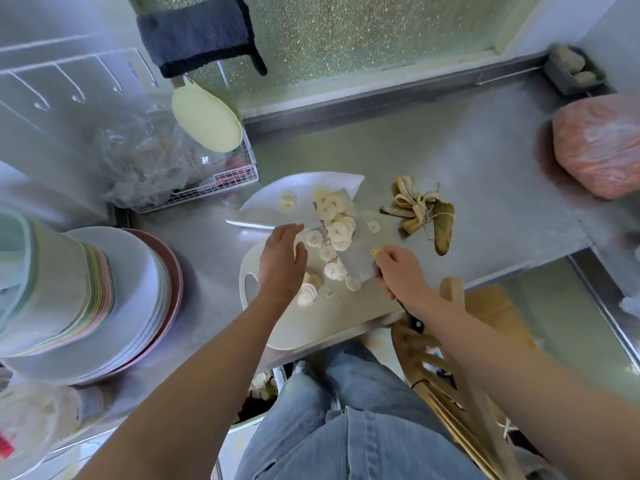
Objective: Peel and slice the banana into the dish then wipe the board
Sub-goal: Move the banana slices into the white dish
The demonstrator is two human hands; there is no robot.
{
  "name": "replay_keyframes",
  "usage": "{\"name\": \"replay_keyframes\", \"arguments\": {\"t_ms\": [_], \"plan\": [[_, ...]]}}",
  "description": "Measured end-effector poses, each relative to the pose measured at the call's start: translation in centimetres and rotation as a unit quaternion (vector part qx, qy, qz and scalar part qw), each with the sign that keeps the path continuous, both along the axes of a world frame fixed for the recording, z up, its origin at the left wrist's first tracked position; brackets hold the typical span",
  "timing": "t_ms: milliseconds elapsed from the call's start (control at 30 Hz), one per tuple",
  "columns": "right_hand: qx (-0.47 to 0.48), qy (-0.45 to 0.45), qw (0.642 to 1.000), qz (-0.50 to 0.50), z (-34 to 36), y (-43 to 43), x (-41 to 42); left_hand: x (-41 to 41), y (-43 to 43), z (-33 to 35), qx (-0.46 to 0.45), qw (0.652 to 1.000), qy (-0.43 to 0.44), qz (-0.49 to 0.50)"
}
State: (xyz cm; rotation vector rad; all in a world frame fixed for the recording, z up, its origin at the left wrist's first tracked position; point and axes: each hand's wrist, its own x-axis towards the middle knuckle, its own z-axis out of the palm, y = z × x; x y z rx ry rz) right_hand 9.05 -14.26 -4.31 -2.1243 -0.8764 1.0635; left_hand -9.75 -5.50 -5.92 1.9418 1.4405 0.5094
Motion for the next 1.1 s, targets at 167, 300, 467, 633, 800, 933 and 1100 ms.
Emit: {"name": "replay_keyframes", "arguments": {"t_ms": [167,300,467,633,800,933,1100], "plan": [[-0.044,0.007,0.994,0.100,2.5,5.7,1.6,-1.5,2.6,0.4,0.052,0.998,0.006,0.019],[-0.085,-0.006,0.979,0.186,3.7,9.8,2.8,-1.6,4.8,0.7,0.067,0.997,0.025,0.005],[-0.100,-0.008,0.959,0.264,4.3,13.7,3.3,-1.3,8.0,0.9,0.081,0.992,0.051,-0.081],[-0.107,-0.037,0.946,0.304,3.7,15.7,3.9,-0.7,10.0,0.1,0.067,0.981,0.104,-0.150],[-0.089,-0.049,0.942,0.319,2.9,15.7,4.9,-1.7,9.9,-0.9,0.055,0.977,0.150,-0.143],[-0.088,-0.052,0.933,0.345,2.7,15.7,5.3,-1.4,9.8,-0.7,0.041,0.979,0.163,-0.116],[-0.089,-0.064,0.924,0.366,2.5,16.1,5.3,1.1,9.5,-0.1,0.063,0.968,0.107,-0.220]]}}
